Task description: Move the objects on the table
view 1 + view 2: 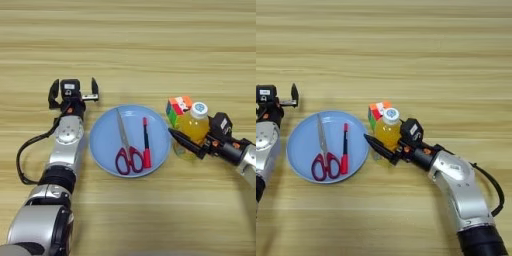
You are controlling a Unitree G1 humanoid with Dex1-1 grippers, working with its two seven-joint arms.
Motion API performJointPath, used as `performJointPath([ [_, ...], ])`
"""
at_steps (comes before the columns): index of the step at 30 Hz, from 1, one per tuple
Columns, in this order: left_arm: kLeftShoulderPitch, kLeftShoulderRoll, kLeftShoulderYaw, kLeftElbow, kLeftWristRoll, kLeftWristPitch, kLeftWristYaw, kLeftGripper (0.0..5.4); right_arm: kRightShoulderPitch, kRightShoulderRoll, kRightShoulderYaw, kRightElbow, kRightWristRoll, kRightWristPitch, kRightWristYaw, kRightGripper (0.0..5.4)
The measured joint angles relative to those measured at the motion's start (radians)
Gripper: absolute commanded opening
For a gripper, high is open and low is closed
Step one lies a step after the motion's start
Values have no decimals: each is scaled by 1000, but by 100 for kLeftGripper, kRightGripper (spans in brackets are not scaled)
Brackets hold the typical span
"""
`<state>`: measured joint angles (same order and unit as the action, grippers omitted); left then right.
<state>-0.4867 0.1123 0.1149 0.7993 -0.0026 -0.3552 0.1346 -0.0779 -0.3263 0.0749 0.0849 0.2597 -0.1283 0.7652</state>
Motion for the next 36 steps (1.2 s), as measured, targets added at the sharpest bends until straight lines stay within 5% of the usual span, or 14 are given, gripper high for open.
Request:
performJointPath([
  [14, 0, 0, 0, 0, 0, 0, 0, 540, -98, 1, -156, 116, -26, -20, -193, 350],
  [20, 0, 0, 0, 0, 0, 0, 0, 540, -165, 19, -210, 263, -40, -15, -319, 350],
  [27, 0, 0, 0, 0, 0, 0, 0, 540, -226, 25, -205, 403, -115, -133, -388, 350],
  [36, 0, 0, 0, 0, 0, 0, 0, 540, -234, 26, -203, 428, -112, -160, -387, 485],
])
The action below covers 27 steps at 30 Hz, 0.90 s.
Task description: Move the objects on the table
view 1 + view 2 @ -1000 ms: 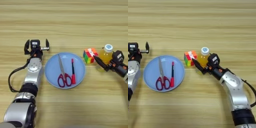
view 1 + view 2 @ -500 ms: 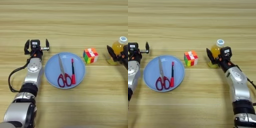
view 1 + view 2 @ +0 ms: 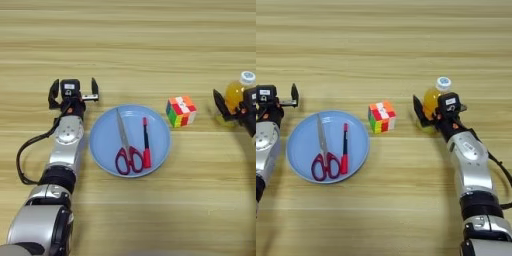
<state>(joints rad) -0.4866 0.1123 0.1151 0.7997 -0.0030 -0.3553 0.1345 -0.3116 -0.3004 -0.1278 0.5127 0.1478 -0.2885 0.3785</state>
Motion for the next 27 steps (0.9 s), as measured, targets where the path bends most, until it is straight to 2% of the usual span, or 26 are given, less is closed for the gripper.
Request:
performJointPath([
  [5, 0, 0, 0, 1, 0, 0, 0, 540, 0, 1, -4, -6, 12, -2, 2, 536],
  [12, 0, 0, 0, 2, 0, 0, 0, 540, 1, 2, -34, -65, 54, -10, 3, 539],
  [27, 0, 0, 0, 4, 0, 0, 0, 540, 57, 5, -39, -370, 98, 25, 0, 539],
])
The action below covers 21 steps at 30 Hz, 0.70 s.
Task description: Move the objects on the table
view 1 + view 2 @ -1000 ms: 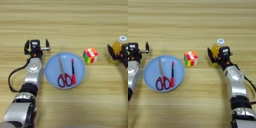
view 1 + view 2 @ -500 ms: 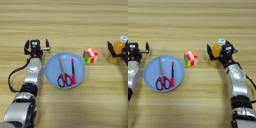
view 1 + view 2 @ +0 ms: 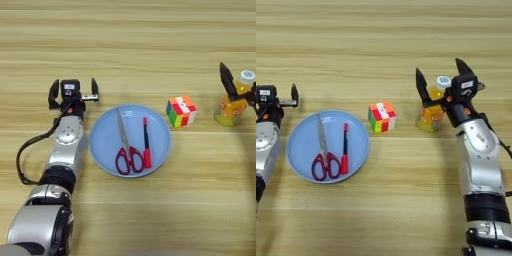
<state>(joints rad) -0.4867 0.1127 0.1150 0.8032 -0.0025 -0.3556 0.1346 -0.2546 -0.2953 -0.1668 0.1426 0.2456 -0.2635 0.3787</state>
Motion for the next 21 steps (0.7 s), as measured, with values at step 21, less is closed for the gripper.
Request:
performJointPath([
  [21, 0, 0, 0, 1, 0, 0, 0, 540, 121, 48, 225, -212, -70, 65, 64, 539],
])
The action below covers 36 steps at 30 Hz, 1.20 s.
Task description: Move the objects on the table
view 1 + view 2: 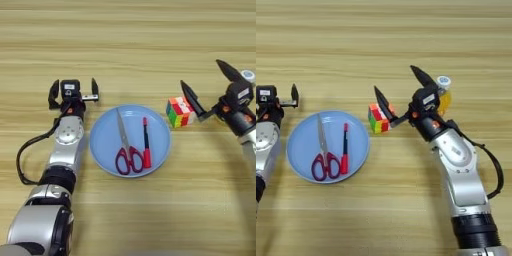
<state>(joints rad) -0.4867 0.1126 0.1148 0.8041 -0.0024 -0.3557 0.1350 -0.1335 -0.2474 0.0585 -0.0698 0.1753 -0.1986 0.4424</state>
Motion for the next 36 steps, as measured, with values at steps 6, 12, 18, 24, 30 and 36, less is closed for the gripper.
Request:
performJointPath([
  [6, 0, 0, 0, 0, 0, 0, 0, 540, -19, 28, 39, 116, -70, 11, -21, 539],
  [12, 0, 0, 0, -1, 0, 0, -1, 540, -81, 54, 58, 241, -119, 9, -44, 539],
  [18, 1, 0, 0, -3, 0, 0, -1, 540, -114, 67, 55, 345, -122, -14, -44, 539],
  [24, 1, 0, 0, -6, 0, 0, -1, 540, -164, 82, 51, 435, -134, -42, -46, 539],
  [30, 3, 0, 0, -8, 0, 0, -1, 540, -182, 86, 30, 511, -134, -60, -63, 539],
  [36, 3, 0, 0, -8, 0, 0, -1, 540, -209, 88, 16, 587, -135, -72, -65, 539],
])
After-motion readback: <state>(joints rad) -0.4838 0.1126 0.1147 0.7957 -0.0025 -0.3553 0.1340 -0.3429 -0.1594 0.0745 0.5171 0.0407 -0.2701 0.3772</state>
